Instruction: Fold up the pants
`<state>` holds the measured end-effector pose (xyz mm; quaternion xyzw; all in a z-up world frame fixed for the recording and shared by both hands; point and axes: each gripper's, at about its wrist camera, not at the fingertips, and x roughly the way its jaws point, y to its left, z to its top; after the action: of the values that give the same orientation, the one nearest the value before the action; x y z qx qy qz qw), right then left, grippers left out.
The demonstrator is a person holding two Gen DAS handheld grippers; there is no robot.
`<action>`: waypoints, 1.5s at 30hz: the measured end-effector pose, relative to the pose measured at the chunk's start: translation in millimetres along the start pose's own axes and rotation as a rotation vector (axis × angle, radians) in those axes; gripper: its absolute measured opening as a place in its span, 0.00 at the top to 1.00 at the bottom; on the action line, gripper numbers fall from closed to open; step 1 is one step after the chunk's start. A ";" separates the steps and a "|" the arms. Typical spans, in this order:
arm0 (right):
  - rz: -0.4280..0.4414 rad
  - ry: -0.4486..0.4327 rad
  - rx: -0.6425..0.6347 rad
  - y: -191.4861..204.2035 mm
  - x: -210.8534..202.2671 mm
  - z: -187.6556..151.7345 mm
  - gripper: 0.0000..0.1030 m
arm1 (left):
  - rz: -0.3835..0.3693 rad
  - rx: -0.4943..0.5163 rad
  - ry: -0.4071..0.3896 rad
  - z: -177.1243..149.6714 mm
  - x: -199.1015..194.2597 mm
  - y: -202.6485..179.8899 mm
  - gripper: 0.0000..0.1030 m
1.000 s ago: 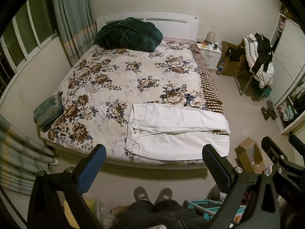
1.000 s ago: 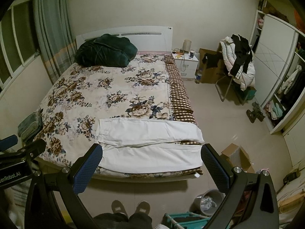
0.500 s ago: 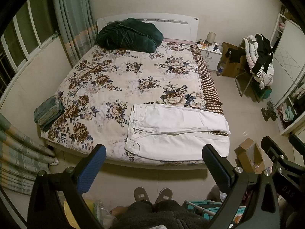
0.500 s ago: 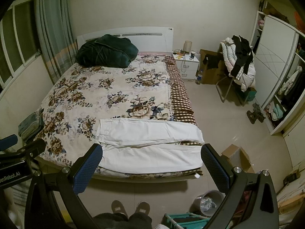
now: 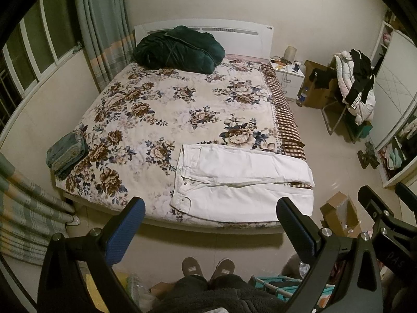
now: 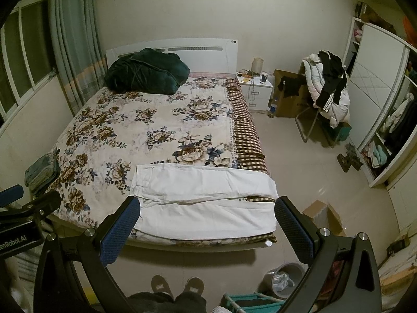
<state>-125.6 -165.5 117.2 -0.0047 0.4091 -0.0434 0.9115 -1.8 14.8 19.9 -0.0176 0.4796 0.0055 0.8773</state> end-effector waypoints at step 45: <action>-0.080 0.150 0.109 -60.5 301.0 37.2 0.00 | 0.251 -0.013 0.033 76.8 187.2 -35.3 0.00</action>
<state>96.7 -251.7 -79.7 0.0318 0.4727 -0.1020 0.8747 164.8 -19.1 -95.4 0.0365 0.4923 0.1180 0.8616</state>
